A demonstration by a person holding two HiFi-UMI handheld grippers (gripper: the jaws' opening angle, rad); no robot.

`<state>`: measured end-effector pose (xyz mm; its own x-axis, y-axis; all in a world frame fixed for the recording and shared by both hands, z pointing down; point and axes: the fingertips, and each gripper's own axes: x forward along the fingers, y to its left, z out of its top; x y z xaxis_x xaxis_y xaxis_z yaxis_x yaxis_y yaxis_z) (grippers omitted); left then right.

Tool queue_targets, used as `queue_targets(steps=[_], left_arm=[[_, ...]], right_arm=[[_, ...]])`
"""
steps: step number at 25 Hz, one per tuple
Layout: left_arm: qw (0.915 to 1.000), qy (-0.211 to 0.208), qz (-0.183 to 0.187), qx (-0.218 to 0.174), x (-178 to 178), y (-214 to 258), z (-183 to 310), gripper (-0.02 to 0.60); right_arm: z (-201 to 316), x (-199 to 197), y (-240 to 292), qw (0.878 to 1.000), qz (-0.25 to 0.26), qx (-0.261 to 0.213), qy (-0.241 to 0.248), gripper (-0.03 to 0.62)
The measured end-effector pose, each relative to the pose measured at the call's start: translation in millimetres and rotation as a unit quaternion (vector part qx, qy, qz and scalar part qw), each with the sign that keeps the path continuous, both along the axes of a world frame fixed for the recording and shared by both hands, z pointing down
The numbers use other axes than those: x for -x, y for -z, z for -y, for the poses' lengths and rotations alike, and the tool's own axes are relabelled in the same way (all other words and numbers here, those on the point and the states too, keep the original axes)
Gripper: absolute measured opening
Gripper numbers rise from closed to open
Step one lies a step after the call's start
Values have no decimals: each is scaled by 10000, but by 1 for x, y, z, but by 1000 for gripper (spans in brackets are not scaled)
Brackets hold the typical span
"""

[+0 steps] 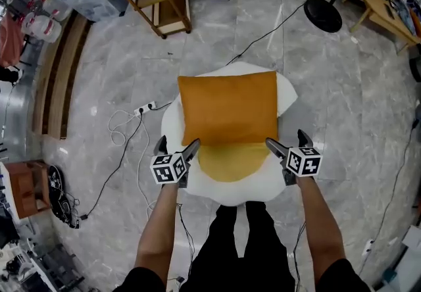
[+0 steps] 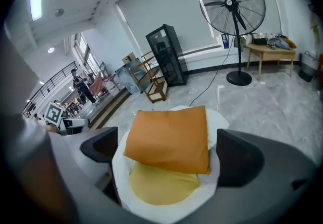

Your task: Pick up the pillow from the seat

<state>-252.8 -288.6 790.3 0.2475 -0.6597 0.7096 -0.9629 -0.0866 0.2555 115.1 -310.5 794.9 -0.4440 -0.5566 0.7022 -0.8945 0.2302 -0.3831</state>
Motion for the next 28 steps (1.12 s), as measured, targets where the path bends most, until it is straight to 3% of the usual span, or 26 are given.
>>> queue_targets(steps=[5, 12, 19, 23, 28], left_arm=[[9995, -10, 41, 303, 9, -65, 19, 586], [9969, 43, -336, 714, 14, -144, 39, 586], [9931, 113, -412, 1089, 30, -212, 58, 586], [9898, 158, -676, 1247, 30, -242, 65, 586], [9856, 193, -1108, 1260, 29, -274, 72, 586]], right_arm=[[22, -1, -64, 9995, 29, 312, 49, 589], [47, -7, -148, 9968, 170, 786, -24, 589], [73, -5, -214, 9920, 429, 1187, 83, 589], [85, -1, -246, 9889, 552, 1363, 219, 589], [102, -7, -292, 9836, 686, 1668, 49, 589]])
